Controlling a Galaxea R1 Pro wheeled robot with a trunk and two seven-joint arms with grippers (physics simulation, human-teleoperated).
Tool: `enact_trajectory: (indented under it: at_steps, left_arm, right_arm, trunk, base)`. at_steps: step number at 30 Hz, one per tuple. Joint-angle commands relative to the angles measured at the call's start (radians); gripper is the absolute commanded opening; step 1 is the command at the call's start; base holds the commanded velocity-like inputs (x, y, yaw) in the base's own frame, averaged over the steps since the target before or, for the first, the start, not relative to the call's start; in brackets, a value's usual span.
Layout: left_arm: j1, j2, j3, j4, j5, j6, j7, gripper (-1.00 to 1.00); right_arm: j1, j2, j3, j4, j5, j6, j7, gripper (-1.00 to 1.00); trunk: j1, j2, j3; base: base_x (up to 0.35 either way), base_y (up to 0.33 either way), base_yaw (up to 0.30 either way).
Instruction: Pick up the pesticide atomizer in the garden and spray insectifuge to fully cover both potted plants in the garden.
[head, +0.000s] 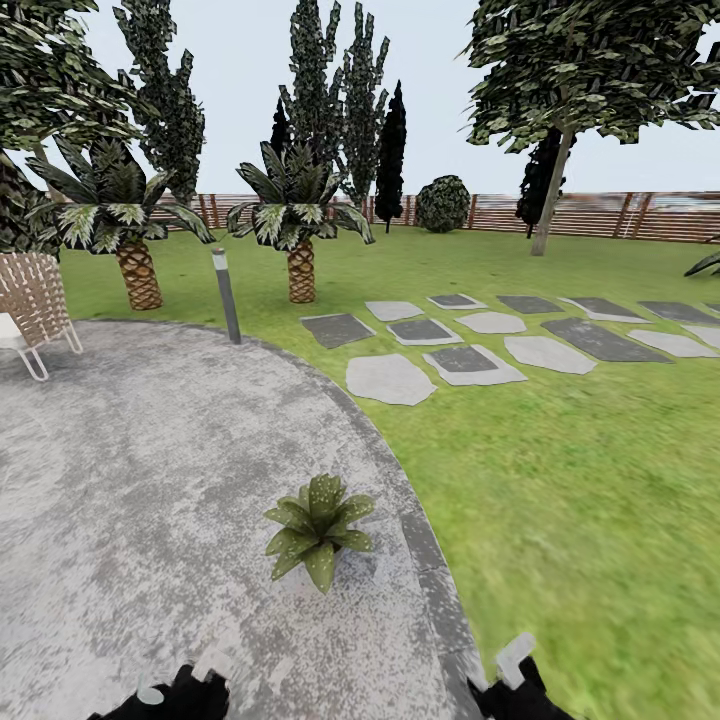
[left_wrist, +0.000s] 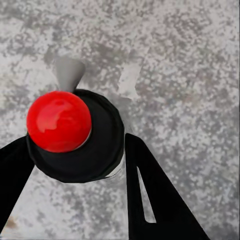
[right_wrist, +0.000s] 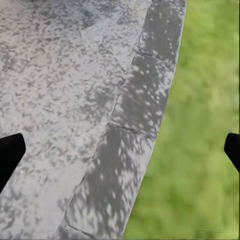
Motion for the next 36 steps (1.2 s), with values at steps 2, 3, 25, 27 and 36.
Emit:
enact_trajectory:
  at_steps: [2,3,25,27,36]
  left_arm:
    - [0.023,-0.004,0.0,0.001,0.065,-0.06,0.056,-1.0]
    - [0.028,-0.004,0.0,0.002,0.092,-0.075,0.079,-1.0]
    - [0.118,-0.063,0.0,0.006,0.231,-0.109,0.209,-1.0]
    - [0.121,-0.062,0.0,0.006,0.231,-0.11,0.209,-1.0]
    - [0.123,-0.062,0.0,0.006,0.231,-0.111,0.208,-1.0]
  right_arm:
    - [0.0,0.002,-0.014,0.065,0.003,-0.086,-0.18,1.0]
    - [0.0,0.002,-0.015,0.087,0.002,-0.117,-0.247,1.0]
    - [0.0,0.019,-0.016,0.189,-0.189,-0.206,-0.426,1.0]
    - [0.0,0.018,-0.016,0.189,-0.189,-0.206,-0.426,1.0]
    - [0.0,0.018,-0.016,0.189,-0.189,-0.206,-0.427,1.0]
  trunk:
    - [0.0,0.0,-0.001]
    - [0.0,0.0,-0.001]
    - [0.0,0.0,-0.001]
    - [0.0,0.0,-0.001]
    - [0.0,0.0,-0.001]
  base:
    - [0.0,0.0,0.0]
    - [0.0,0.0,0.0]
    - [0.0,0.0,0.137]
    - [0.0,0.0,0.278]
    - [0.0,0.0,0.278]
